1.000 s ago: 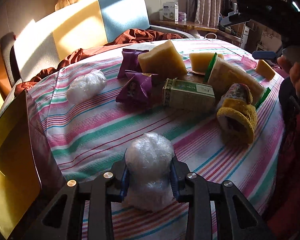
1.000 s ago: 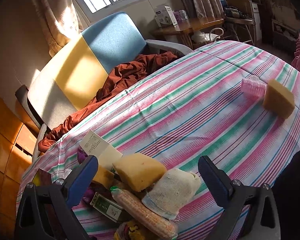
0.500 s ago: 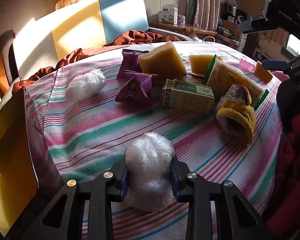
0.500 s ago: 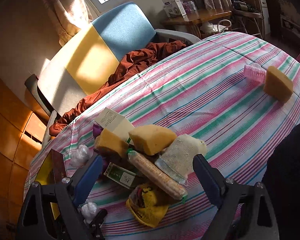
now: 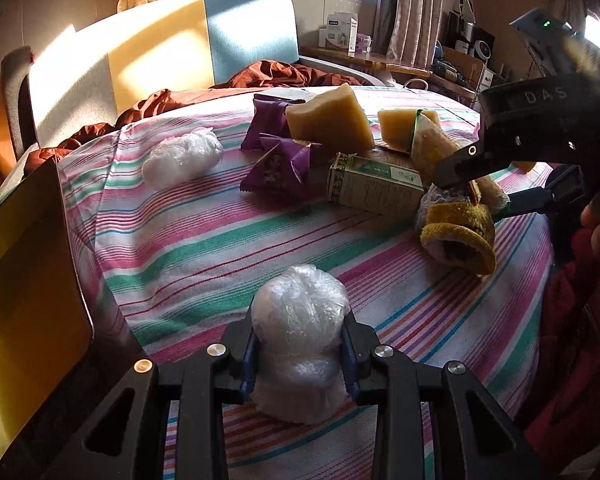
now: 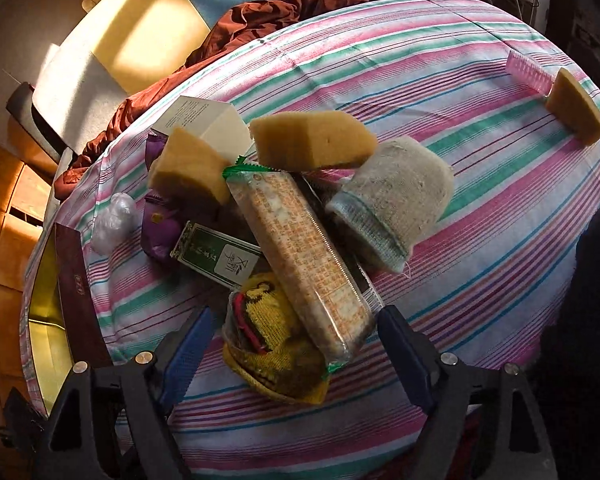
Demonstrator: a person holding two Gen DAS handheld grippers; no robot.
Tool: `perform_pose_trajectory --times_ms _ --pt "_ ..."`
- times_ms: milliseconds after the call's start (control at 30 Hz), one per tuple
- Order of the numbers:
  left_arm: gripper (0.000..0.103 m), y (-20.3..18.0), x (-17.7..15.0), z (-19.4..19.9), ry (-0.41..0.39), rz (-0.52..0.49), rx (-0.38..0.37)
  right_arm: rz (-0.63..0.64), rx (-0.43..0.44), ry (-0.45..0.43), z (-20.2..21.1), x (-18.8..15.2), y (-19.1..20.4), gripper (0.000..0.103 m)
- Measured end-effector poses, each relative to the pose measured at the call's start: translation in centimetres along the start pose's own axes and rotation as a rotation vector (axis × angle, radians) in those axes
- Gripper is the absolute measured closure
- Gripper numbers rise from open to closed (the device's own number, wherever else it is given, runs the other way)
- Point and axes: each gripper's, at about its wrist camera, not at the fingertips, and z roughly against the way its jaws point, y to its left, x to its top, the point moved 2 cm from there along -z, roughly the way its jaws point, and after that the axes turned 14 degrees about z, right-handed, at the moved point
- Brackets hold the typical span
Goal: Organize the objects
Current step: 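Drop the white bundle into the gold tray while the right gripper grasps the yellow hat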
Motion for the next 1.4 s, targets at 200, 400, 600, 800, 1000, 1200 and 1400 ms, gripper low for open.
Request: perform_pose_trajectory --times_ms 200,400,600,800,1000,1200,1400 --pt "0.069 0.6 -0.5 0.5 -0.004 0.017 -0.015 0.021 0.029 0.048 0.1 -1.1 0.9 0.021" --pt "0.069 1.0 -0.6 0.4 -0.01 0.015 -0.021 -0.011 -0.001 0.013 -1.8 -0.3 0.9 0.021" --pt "0.069 0.9 -0.7 0.4 -0.018 0.01 -0.021 0.074 -0.071 0.001 -3.1 0.0 1.4 0.051" --pt "0.07 1.0 -0.6 0.6 -0.016 0.025 -0.022 0.182 -0.089 -0.005 -3.1 -1.0 2.4 0.056" --pt "0.07 1.6 -0.3 3.4 -0.052 0.051 -0.03 0.223 -0.106 -0.013 -3.4 -0.9 2.9 0.056" --pt "0.07 3.7 0.8 7.1 -0.115 0.127 -0.016 0.251 -0.115 -0.021 -3.5 -1.1 3.5 0.056" --pt "0.069 9.1 2.2 11.1 -0.196 0.265 0.1 0.267 -0.122 -0.025 -3.5 -1.2 3.6 0.055"
